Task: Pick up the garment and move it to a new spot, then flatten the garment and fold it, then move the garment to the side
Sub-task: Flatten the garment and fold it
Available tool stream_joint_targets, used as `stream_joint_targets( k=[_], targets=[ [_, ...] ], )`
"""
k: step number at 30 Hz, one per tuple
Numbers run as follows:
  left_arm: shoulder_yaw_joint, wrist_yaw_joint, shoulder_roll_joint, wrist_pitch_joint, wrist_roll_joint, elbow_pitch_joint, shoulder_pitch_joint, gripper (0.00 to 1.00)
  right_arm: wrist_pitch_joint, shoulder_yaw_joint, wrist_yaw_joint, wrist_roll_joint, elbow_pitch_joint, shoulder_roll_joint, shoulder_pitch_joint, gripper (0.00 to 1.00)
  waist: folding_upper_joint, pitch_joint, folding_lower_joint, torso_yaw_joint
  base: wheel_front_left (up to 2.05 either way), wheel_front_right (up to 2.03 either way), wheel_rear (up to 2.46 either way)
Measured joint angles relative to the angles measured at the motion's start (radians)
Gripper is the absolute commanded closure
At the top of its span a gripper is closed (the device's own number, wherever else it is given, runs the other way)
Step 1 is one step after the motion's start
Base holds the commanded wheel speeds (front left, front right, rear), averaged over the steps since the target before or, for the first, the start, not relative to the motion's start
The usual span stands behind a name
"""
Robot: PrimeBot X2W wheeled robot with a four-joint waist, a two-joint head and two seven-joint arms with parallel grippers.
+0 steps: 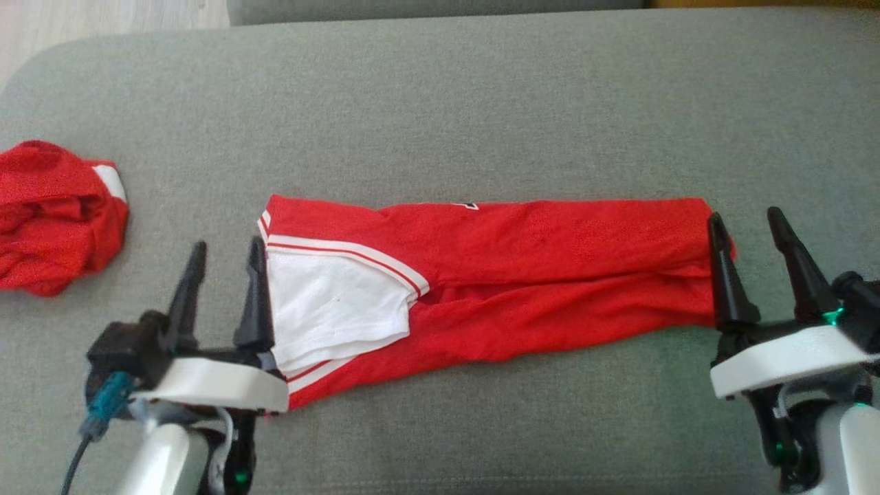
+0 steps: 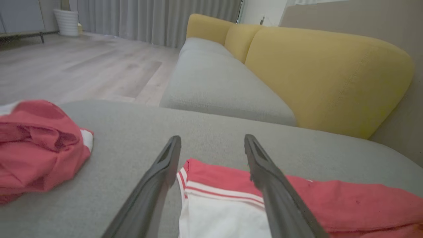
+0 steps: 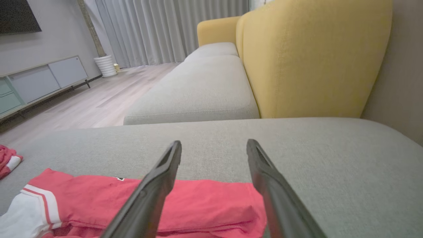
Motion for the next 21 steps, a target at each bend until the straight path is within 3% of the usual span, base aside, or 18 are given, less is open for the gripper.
stream_joint_targets(
  k=[7, 21],
  targets=[
    [0.035, 0.017, 0.027, 0.0, 0.086, -0.054, 0.02, 0.0, -0.02, 0.036, 0.0, -0.035, -0.04, 0.01, 0.034, 0.0, 0.0, -0.039, 0.0, -0.007, 0.0, 0.0, 0.0],
    [0.007, 0.025, 0.031, 0.0, 0.107, -0.031, 0.1, 0.0, -0.019, 0.041, 0.0, -0.036, -0.042, 0.027, 0.095, 0.0, 0.0, -0.072, 0.0, -0.011, 0.0, 0.0, 0.0]
  ],
)
